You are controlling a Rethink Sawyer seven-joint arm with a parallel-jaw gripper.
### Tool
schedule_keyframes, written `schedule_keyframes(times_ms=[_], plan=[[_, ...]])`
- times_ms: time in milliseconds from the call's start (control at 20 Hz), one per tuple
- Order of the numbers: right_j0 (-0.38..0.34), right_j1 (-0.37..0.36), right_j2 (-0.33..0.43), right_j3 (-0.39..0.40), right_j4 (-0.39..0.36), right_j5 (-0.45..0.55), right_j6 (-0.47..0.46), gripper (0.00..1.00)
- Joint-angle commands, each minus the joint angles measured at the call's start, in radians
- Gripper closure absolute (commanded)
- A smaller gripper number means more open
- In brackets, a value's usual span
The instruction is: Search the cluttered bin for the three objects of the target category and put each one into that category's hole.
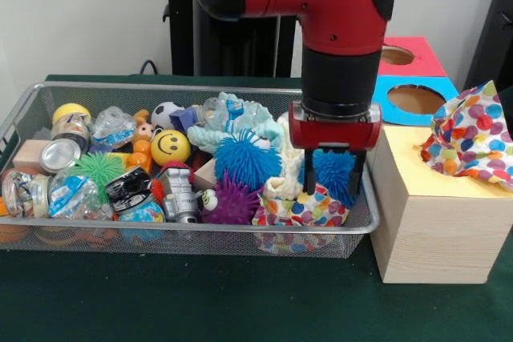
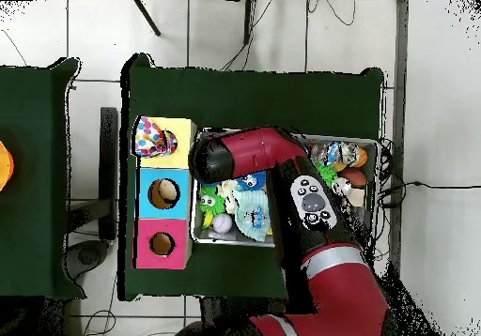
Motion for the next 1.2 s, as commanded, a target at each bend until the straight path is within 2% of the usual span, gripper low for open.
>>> schedule_keyframes(times_ms=[50, 150, 300, 450, 650, 1200], plan=[[-0.014, 0.097, 0.006, -0.081, -0.055, -0.054, -0.057, 0.00], [-0.031, 0.101, 0.020, -0.077, -0.049, -0.043, -0.077, 0.00], [-0.064, 0.067, 0.042, -0.020, -0.028, -0.025, -0.105, 0.00], [-0.076, 0.052, 0.044, -0.008, -0.030, -0.018, -0.114, 0.00], [-0.076, 0.056, 0.043, -0.019, -0.038, -0.019, -0.113, 0.00], [-0.050, 0.000, 0.022, 0.013, -0.040, -0.013, -0.071, 0.00]])
